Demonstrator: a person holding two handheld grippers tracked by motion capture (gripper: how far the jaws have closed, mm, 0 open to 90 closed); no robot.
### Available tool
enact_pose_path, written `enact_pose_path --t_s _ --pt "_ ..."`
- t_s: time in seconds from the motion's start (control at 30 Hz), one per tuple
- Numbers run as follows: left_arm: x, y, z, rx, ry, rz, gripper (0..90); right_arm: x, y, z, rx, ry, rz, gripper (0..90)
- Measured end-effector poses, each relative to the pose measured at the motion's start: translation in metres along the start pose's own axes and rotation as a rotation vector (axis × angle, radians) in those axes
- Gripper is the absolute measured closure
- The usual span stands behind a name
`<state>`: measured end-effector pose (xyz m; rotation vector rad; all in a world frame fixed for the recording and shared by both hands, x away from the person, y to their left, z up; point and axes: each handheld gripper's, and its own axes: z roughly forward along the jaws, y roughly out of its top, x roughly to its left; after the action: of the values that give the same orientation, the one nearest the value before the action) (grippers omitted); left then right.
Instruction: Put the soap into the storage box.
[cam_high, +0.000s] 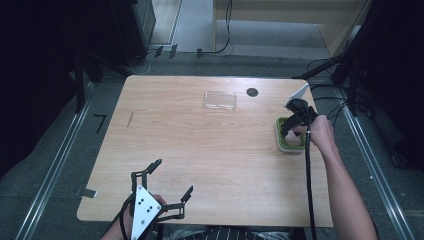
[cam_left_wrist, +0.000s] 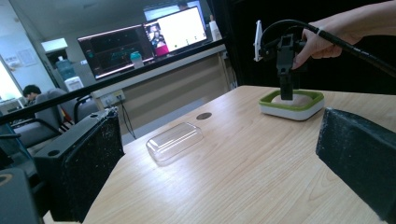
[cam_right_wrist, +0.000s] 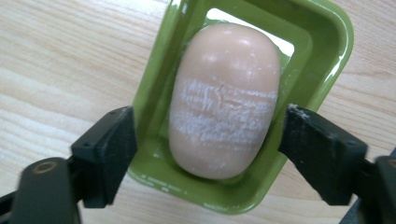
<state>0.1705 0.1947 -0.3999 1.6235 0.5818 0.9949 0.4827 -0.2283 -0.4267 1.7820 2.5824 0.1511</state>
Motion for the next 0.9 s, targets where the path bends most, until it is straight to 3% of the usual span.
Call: enact_pose_path --t_s 0.37,0.9 --pt "0.000 0.000 0.000 -0.001 0.000 0.001 1.1 0.014 -0.015 -0.014 0.009 -0.007 -0.054 8.1" --pt "0.000 0.000 -0.001 -0.001 0.000 0.003 1.1 0.032 -0.046 -0.029 0.010 -0.033 -0.125 4.5"
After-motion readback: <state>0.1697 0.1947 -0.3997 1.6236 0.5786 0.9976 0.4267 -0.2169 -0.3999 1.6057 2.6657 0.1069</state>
